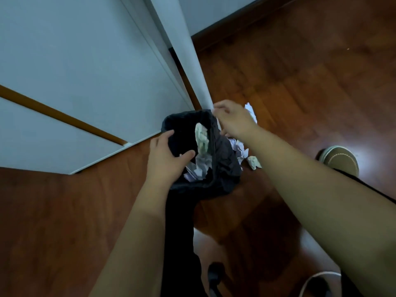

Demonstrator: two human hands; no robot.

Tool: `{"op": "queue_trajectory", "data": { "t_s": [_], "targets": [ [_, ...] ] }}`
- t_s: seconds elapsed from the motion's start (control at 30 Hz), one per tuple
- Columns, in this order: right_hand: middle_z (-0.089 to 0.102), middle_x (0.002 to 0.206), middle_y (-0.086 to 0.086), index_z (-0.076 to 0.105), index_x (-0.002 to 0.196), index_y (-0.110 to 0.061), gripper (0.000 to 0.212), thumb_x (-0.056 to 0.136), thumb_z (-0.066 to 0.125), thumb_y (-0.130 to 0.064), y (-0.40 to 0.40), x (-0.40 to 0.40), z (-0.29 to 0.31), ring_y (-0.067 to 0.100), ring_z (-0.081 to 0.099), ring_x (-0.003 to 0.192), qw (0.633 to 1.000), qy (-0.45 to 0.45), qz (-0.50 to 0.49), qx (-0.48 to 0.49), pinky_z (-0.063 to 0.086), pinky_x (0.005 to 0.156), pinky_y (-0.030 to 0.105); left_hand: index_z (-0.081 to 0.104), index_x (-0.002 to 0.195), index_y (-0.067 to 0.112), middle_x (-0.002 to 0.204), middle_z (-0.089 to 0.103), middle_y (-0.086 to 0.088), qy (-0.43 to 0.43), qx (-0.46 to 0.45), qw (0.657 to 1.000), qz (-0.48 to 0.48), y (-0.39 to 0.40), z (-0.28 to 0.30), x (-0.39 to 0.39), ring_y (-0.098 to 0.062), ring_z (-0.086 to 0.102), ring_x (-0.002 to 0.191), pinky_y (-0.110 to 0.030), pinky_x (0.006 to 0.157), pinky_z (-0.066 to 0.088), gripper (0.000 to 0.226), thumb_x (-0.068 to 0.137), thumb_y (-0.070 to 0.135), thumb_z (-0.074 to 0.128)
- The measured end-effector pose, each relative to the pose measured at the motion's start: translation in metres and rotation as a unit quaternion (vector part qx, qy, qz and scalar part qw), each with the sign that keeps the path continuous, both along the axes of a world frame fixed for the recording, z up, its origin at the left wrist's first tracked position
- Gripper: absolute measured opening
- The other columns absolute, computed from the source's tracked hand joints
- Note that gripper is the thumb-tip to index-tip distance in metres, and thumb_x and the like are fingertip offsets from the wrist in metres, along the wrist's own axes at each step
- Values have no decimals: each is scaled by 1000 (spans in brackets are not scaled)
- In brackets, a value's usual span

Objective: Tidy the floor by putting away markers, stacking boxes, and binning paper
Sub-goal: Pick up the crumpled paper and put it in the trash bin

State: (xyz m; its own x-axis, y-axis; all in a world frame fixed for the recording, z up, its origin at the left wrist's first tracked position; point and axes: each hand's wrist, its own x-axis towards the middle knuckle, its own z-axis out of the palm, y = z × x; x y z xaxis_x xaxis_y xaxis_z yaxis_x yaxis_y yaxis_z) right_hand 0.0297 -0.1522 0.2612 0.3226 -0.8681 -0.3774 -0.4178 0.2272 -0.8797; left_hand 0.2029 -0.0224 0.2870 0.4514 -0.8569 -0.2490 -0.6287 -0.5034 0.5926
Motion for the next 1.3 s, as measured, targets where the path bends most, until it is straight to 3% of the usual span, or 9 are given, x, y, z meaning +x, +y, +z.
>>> {"op": "queue_trajectory", "data": {
  "t_s": [0.1, 0.3, 0.5, 0.63, 0.73, 0.87, 0.97, 1.13, 1.3],
  "targets": [
    [64, 87, -5, 61, 95, -33, 10, 89, 53, -35, -16, -44, -24, 15, 65, 66, 997, 23, -74, 8, 48, 58, 21, 54, 124, 35, 118, 46, 9, 1, -44, 997, -60, -19, -3, -53, -16, 54, 110, -30, 89, 45, 49, 78, 40, 70],
    [61, 122, 17, 54, 127, -19, 39, 89, 60, -27, -15, -125, -109, 32, 60, 108, 974, 217, -22, 54, 44, 88, 32, 59, 121, 21, 119, 52, -3, 53, 19, 976, -209, -82, -64, -146, -17, 57, 100, -28, 88, 45, 38, 83, 24, 65],
    [42, 142, 10, 40, 140, -36, 57, 86, 60, -36, 4, -159, -198, 35, 40, 130, 931, 322, 128, 113, 40, 105, 41, 40, 141, 15, 141, 43, -16, -27, 249, 939, -236, -116, -166, -152, -30, 45, 127, -33, 102, 40, 56, 90, 20, 61],
    [22, 155, 2, 38, 136, -47, 61, 82, 63, -36, 4, -145, -247, 35, 32, 138, 922, 319, 204, 83, 39, 106, 48, 17, 151, 26, 157, 9, -19, -256, 319, 824, -393, -110, -221, -151, -46, 16, 141, -48, 115, 20, 82, 86, 27, 68],
    [10, 159, -1, 28, 142, -44, 73, 79, 66, -42, 2, -125, -278, 35, 26, 141, 909, 318, 260, 67, 37, 106, 53, -6, 153, 34, 159, -19, -19, -222, 377, 823, -361, -109, -258, -160, -50, 0, 144, -50, 117, 15, 108, 82, 20, 73],
    [34, 139, 7, 36, 136, -31, 60, 83, 64, -40, 9, -102, -295, 36, 44, 119, 898, 369, 238, 7, 46, 89, 45, -16, 149, 45, 156, -32, -10, -241, 365, 838, -326, -88, -289, -153, -45, 16, 136, -44, 103, 40, 124, 75, 16, 79],
    [46, 128, 8, 49, 128, -23, 41, 88, 57, -32, 14, -107, -302, 33, 48, 116, 877, 407, 251, -41, 44, 84, 39, 0, 153, 44, 160, -23, -7, -239, 324, 847, -348, -84, -299, -130, -43, 28, 131, -43, 102, 41, 94, 89, 15, 63],
    [46, 121, 5, 61, 118, -27, 37, 83, 61, -37, 6, -149, -292, 29, 45, 115, 886, 405, 221, -35, 41, 86, 36, 46, 137, 20, 139, 49, -10, -247, 293, 786, -484, -93, -296, -102, -33, 52, 121, -34, 90, 43, 42, 97, 29, 52],
    [45, 115, 4, 65, 111, -29, 35, 78, 64, -40, -8, -177, -277, 29, 43, 111, 909, 389, 151, -11, 44, 89, 38, 52, 114, 16, 117, 62, -9, -279, 234, 849, -382, -122, -270, -112, -28, 59, 106, -36, 83, 47, 36, 84, 27, 69]
  ]
}}
